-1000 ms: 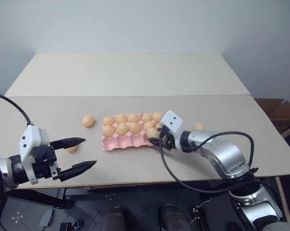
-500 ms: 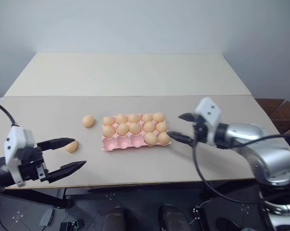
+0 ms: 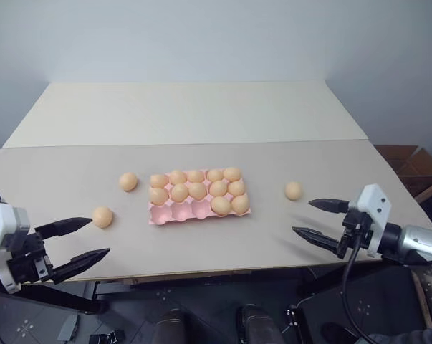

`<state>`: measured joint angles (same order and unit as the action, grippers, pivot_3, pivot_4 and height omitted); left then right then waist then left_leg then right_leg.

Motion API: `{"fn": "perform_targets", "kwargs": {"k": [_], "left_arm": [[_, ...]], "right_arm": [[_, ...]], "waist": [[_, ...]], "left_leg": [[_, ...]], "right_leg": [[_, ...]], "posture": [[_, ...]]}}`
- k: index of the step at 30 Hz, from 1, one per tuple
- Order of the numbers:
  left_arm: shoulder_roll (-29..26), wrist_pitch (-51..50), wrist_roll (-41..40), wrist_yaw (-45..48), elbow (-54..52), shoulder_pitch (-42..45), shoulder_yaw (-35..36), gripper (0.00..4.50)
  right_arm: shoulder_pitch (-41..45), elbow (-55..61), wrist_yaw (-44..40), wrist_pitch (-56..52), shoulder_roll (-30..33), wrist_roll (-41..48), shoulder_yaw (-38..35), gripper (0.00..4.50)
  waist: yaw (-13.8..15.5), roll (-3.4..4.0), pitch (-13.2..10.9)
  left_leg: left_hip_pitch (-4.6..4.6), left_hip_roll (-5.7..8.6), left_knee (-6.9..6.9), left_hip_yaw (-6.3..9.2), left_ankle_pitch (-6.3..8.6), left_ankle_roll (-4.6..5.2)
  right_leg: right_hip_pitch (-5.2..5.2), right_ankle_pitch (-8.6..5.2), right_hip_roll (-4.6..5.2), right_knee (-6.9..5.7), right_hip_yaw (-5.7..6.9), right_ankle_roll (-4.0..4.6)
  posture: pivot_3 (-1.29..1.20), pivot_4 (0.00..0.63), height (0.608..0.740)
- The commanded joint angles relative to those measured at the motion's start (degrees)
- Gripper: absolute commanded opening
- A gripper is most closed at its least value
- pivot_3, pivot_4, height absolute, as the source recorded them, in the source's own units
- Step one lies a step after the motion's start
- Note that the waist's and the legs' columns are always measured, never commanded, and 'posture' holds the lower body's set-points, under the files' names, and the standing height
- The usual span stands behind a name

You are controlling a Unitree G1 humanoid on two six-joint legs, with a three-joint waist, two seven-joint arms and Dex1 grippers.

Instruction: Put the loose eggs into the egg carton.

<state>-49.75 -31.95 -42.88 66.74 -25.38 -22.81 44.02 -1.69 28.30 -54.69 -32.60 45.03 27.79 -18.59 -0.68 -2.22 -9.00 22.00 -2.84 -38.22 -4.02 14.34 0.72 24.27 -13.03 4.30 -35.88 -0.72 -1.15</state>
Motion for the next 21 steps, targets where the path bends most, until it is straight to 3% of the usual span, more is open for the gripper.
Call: {"fn": "perform_targets", "kwargs": {"k": [1, 7, 12, 19, 21], "left_arm": [[-0.27, 1.22, -0.99, -0.55, -1.31, 1.53, 0.75, 4.5], [-0.97, 1.19, -0.91, -1.91, -1.51, 5.94, -2.38, 4.5], [-1.26, 1.31, -0.48, -2.18, -1.19, 7.99, -4.13, 4.5], [-1.4, 1.28, -0.5, -2.36, -1.64, 8.6, -4.88, 4.5], [-1.44, 1.33, -0.39, -2.36, -1.82, 8.59, -4.79, 4.5]], "right_arm": [[2.62, -0.39, 1.43, 1.21, 0.96, -0.32, 0.63, 4.47], [14.53, -10.23, 12.11, -5.58, -0.9, -9.44, 11.78, 4.47], [23.86, -20.47, 21.77, -10.96, -6.06, -15.68, 17.75, 4.47], [30.75, -31.72, 28.76, -10.75, -12.07, -20.72, 20.49, 4.47], [31.36, -32.76, 29.2, -9.93, -13.13, -21.03, 20.12, 4.09]], "waist": [[0.02, 0.0, 0.0], [-0.12, 0.0, 0.01], [-0.13, 0.0, 0.01], [-0.12, 0.0, 0.0], [-0.06, 0.0, 0.0]], "left_leg": [[0.01, 0.0, 0.0, 0.0, 0.0, 0.0], [0.03, 0.02, 0.0, -0.08, 0.0, 0.0], [0.13, 0.02, 0.01, -0.05, 0.0, 0.01], [0.29, 0.04, 0.04, -0.03, 0.0, 0.01], [0.26, 0.05, 0.04, -0.03, 0.0, 0.01]], "right_leg": [[0.0, 0.0, 0.0, 0.0, -0.01, 0.0], [0.04, 0.14, 0.01, 0.01, -0.06, 0.23], [0.11, 0.27, -0.05, 0.0, -0.04, 0.42], [0.19, 0.44, -0.03, 0.06, 0.0, 0.08], [0.19, 0.45, -0.03, 0.03, -0.01, 0.08]], "posture": [[0.0, 0.15, 0.74], [0.0, 0.15, 0.74], [0.0, 0.15, 0.74], [0.0, 0.15, 0.74], [0.0, 0.15, 0.74]]}}
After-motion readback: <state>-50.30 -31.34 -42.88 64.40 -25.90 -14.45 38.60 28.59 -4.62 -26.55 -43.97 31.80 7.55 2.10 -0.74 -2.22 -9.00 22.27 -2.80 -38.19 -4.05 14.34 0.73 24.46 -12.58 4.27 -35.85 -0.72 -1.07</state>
